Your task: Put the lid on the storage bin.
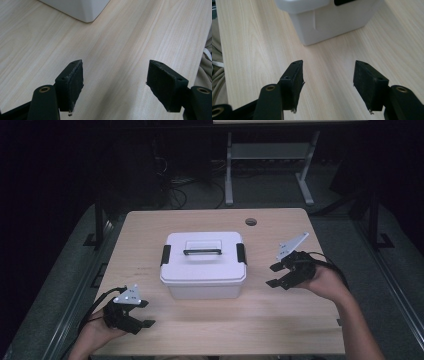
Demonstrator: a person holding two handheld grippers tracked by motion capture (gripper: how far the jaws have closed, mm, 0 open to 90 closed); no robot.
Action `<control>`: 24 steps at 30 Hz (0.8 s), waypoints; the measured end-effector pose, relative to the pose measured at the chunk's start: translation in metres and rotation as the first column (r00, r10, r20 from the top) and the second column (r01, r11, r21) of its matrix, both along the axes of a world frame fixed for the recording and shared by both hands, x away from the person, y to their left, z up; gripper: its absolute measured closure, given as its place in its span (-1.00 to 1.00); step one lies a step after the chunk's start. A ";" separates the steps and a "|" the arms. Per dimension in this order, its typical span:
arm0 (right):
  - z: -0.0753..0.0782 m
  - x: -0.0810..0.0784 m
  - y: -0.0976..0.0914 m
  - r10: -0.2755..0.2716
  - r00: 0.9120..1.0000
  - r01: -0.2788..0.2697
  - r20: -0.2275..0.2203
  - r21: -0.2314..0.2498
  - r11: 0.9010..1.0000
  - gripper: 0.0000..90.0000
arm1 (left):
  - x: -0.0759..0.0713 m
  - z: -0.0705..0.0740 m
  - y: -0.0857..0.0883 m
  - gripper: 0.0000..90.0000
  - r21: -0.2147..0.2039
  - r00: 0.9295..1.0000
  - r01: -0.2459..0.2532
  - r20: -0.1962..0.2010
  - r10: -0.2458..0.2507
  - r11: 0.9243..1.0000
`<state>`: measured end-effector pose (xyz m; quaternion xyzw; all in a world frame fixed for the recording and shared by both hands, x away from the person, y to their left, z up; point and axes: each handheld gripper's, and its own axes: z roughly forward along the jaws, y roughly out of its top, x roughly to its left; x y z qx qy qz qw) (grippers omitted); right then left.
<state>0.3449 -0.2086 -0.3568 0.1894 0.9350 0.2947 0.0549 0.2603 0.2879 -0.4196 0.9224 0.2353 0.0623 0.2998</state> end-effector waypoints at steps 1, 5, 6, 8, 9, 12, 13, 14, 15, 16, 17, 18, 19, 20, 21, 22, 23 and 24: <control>-0.001 -0.001 -0.001 -0.002 1.000 0.002 -0.005 -0.002 1.000 -0.10 | 0.000 0.000 0.000 -0.35 -0.001 1.000 -0.001 0.001 0.001 1.000; -0.005 -0.002 -0.004 -0.003 1.000 0.003 -0.007 -0.002 1.000 -0.10 | 0.000 -0.001 0.000 -0.36 0.001 1.000 0.000 -0.003 0.000 1.000; -0.006 -0.002 -0.004 -0.004 1.000 0.004 -0.010 -0.002 1.000 -0.10 | 0.000 -0.001 0.000 -0.36 0.001 1.000 0.000 -0.003 0.000 1.000; -0.007 -0.003 -0.006 -0.002 1.000 0.002 -0.010 -0.003 1.000 -0.10 | 0.000 -0.001 0.001 -0.36 0.002 1.000 0.000 -0.002 0.000 1.000; -0.008 -0.003 -0.006 -0.001 1.000 0.001 -0.011 -0.004 1.000 -0.10 | 0.001 -0.001 0.001 -0.36 0.002 1.000 0.000 -0.001 0.000 1.000; -0.009 -0.005 -0.008 -0.001 1.000 0.001 -0.014 -0.005 1.000 -0.10 | 0.000 0.000 0.001 -0.36 -0.001 1.000 -0.002 0.001 0.002 1.000; -0.009 -0.005 -0.008 -0.001 1.000 0.001 -0.017 -0.009 1.000 -0.10 | 0.000 0.000 0.001 -0.36 -0.002 1.000 -0.002 0.001 0.002 1.000; -0.010 -0.005 -0.009 0.001 1.000 -0.001 -0.017 -0.007 1.000 -0.10 | 0.000 0.000 0.001 -0.36 -0.002 1.000 -0.002 0.000 0.002 1.000; -0.010 -0.006 -0.010 0.001 1.000 -0.001 -0.017 -0.009 1.000 -0.10 | 0.000 0.000 0.001 -0.36 -0.002 1.000 -0.002 0.000 0.002 1.000; -0.010 -0.007 -0.010 0.001 1.000 -0.001 -0.016 -0.008 1.000 -0.10 | 0.000 0.000 0.001 -0.36 -0.002 1.000 -0.002 0.000 0.002 1.000; -0.011 -0.007 -0.011 0.001 1.000 -0.001 -0.016 -0.009 1.000 -0.10 | 0.000 0.000 0.001 -0.36 -0.001 1.000 -0.001 0.000 0.001 1.000; -0.011 -0.008 -0.012 0.001 1.000 -0.001 -0.017 -0.011 1.000 -0.10 | 0.000 0.000 0.001 -0.36 -0.001 1.000 -0.001 0.000 0.001 1.000; -0.012 -0.008 -0.013 0.004 1.000 -0.004 -0.018 -0.007 1.000 -0.10 | 0.000 0.000 0.001 -0.36 -0.002 1.000 -0.001 0.001 0.001 1.000; -0.012 -0.008 -0.013 -0.001 1.000 0.001 -0.020 -0.008 1.000 -0.10 | 0.000 0.000 0.001 -0.36 -0.002 1.000 -0.001 0.001 0.001 1.000; -0.013 -0.008 -0.014 0.002 1.000 -0.002 -0.019 -0.010 1.000 -0.10 | 0.000 0.000 0.001 -0.36 -0.001 1.000 -0.001 0.000 0.001 1.000; -0.013 -0.009 -0.014 0.003 1.000 -0.004 -0.021 -0.009 1.000 -0.10 | 0.000 0.000 0.001 -0.36 -0.001 1.000 -0.001 0.000 0.001 1.000; -0.014 -0.009 -0.015 0.003 1.000 -0.004 -0.023 -0.010 1.000 -0.10 | 0.000 0.000 0.001 -0.36 -0.001 1.000 -0.001 0.001 0.001 1.000; -0.015 -0.010 -0.015 0.004 1.000 -0.004 -0.024 -0.006 1.000 -0.10 | 0.000 0.000 0.001 -0.36 0.000 1.000 -0.001 0.001 0.001 1.000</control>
